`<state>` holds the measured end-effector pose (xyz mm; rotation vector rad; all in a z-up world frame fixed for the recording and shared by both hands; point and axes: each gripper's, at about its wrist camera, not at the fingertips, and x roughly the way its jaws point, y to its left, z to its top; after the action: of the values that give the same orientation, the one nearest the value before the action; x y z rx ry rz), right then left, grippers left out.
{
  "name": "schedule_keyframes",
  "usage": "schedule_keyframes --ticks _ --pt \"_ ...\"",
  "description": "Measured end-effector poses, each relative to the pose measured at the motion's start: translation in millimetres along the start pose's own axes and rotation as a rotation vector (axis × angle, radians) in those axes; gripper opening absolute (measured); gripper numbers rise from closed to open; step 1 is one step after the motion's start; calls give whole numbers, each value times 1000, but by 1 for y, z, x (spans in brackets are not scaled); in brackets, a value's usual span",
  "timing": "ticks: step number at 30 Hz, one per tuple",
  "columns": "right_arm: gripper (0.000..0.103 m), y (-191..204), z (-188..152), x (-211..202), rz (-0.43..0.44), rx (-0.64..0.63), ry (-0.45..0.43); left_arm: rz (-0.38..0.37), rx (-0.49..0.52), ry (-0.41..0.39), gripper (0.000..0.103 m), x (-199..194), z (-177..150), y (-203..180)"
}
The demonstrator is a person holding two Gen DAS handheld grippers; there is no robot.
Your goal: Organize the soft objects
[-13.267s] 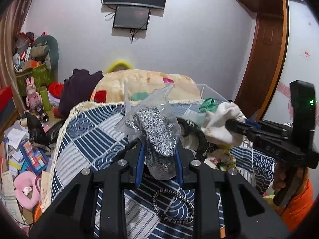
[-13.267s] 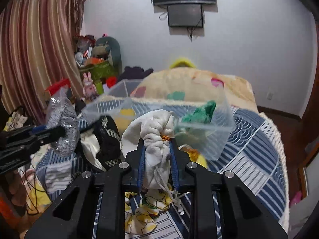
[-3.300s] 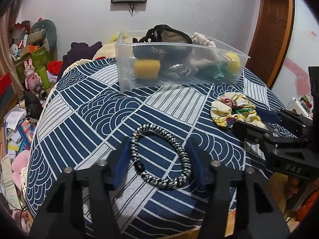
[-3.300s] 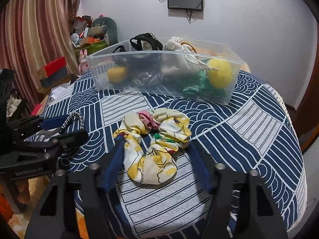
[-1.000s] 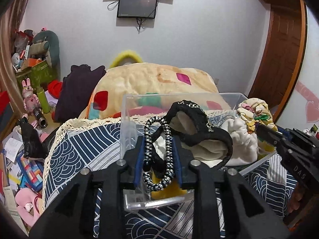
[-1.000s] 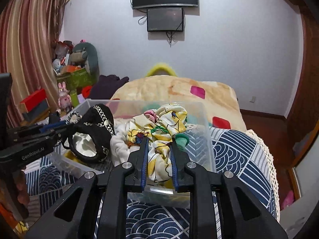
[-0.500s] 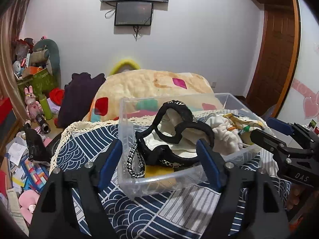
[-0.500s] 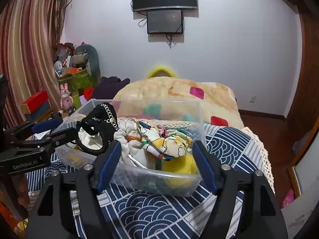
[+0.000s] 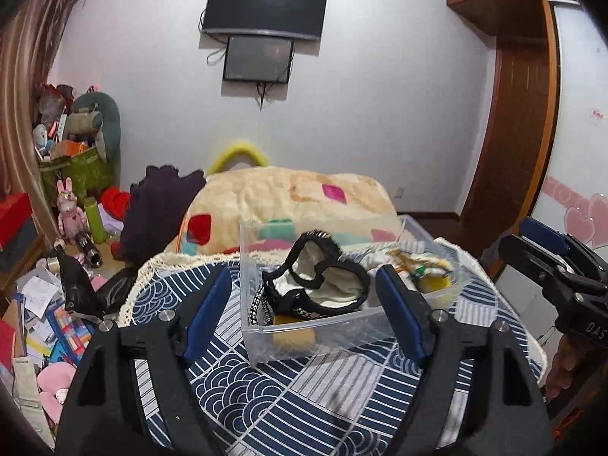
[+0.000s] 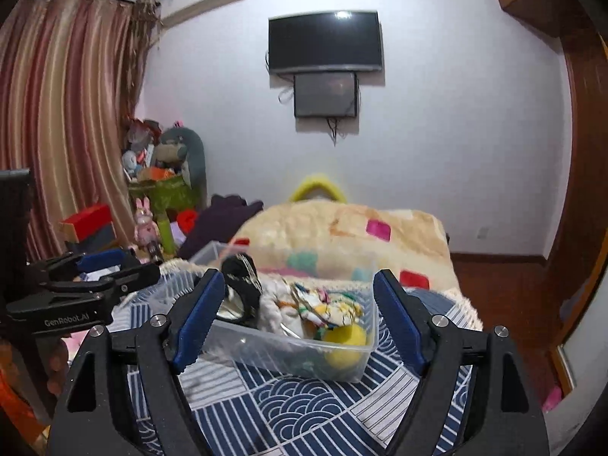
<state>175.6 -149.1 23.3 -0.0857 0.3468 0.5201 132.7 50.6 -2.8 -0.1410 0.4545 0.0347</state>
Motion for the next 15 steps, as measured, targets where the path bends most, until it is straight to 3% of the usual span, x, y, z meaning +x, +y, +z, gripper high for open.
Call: schedule_keyframes --ticks 7,15 --pt "79 11 6 -29 -1 -3 -75 -8 19 -98 91 -44 4 -9" --pt "79 10 -5 -38 15 29 -76 -26 48 -157 97 -75 -8 -21"
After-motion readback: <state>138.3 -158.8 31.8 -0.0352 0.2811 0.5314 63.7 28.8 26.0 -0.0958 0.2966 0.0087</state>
